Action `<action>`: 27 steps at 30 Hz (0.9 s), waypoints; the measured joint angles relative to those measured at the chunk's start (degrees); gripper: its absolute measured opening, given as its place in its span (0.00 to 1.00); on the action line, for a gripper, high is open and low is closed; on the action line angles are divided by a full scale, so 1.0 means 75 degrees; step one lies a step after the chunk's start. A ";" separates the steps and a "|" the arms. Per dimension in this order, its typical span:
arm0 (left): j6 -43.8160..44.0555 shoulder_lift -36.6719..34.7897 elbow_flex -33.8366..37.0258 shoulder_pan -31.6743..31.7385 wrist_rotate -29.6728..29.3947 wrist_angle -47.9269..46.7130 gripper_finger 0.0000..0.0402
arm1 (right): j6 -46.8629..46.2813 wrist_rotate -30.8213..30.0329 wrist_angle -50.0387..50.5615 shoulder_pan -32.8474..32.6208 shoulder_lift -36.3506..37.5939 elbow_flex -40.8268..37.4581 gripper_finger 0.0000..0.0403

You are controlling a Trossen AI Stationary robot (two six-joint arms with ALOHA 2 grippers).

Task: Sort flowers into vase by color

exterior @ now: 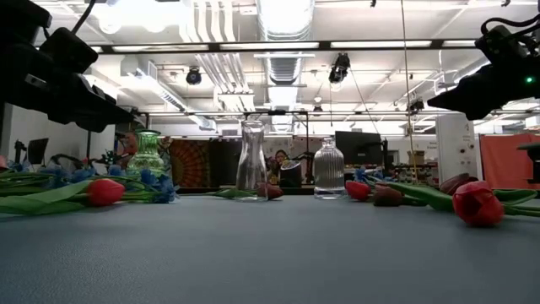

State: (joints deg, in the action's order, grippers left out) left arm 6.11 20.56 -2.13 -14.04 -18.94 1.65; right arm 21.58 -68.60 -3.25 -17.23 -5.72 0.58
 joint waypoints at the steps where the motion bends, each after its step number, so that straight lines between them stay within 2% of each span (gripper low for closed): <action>1: 0.0000 -0.0001 0.0000 0.0000 0.0002 0.0000 0.00 | -0.0009 0.0000 0.0000 0.0000 -0.0003 0.0001 0.50; 25: 0.0000 0.0000 0.0003 0.0003 0.0003 0.0000 0.00 | -0.0002 0.0000 0.0000 0.0000 -0.0002 0.0003 0.50; 27: 0.0000 0.0000 0.0000 0.0003 0.0000 0.0000 0.00 | 0.0348 -0.0001 -0.0003 0.0000 -0.0002 0.0001 0.50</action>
State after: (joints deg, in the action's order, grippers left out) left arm 6.11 20.56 -2.13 -14.02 -18.94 1.65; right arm 24.19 -68.61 -3.27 -17.23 -5.73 0.59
